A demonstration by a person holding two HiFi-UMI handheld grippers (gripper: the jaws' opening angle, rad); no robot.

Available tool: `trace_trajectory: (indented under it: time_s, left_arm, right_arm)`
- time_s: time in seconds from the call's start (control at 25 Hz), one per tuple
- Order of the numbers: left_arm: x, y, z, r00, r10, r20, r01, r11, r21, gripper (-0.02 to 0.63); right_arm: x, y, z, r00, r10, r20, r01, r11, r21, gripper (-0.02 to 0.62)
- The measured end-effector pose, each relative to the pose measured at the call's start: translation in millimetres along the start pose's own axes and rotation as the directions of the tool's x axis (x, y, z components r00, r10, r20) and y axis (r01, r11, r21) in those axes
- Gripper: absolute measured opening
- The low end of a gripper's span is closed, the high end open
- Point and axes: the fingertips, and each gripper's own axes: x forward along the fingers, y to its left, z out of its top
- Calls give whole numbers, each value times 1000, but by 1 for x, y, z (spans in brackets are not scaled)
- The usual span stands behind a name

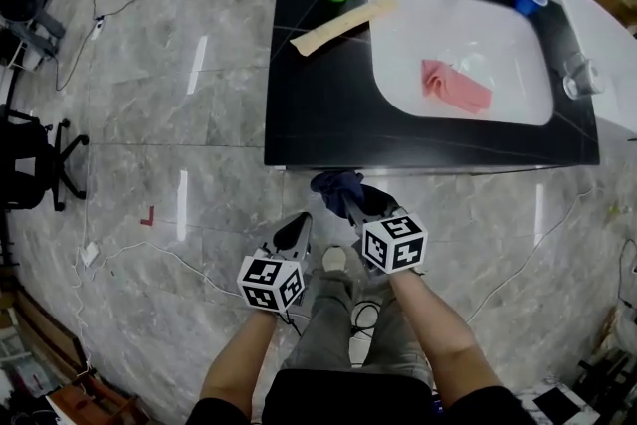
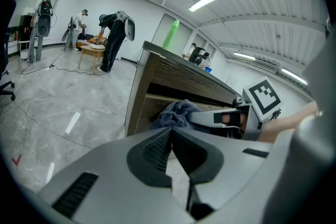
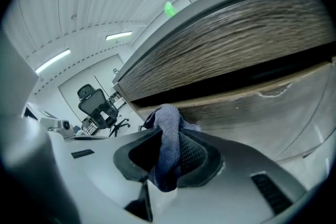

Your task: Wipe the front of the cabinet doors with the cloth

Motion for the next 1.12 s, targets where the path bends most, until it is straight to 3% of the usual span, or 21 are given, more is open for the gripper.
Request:
trace_trajectory:
  time_s: [0.84,1.12]
  left_arm:
    - [103,-163,-6,995,-97,-3,97,992,86,9]
    - [109,-185,-9,995,-103,20,101,993,64,8]
  right_arm:
    - [-137,-183,10,984,-161,74,154,984,90,89]
    - [-163,-189,1,990,-112,87,103,990,96,89]
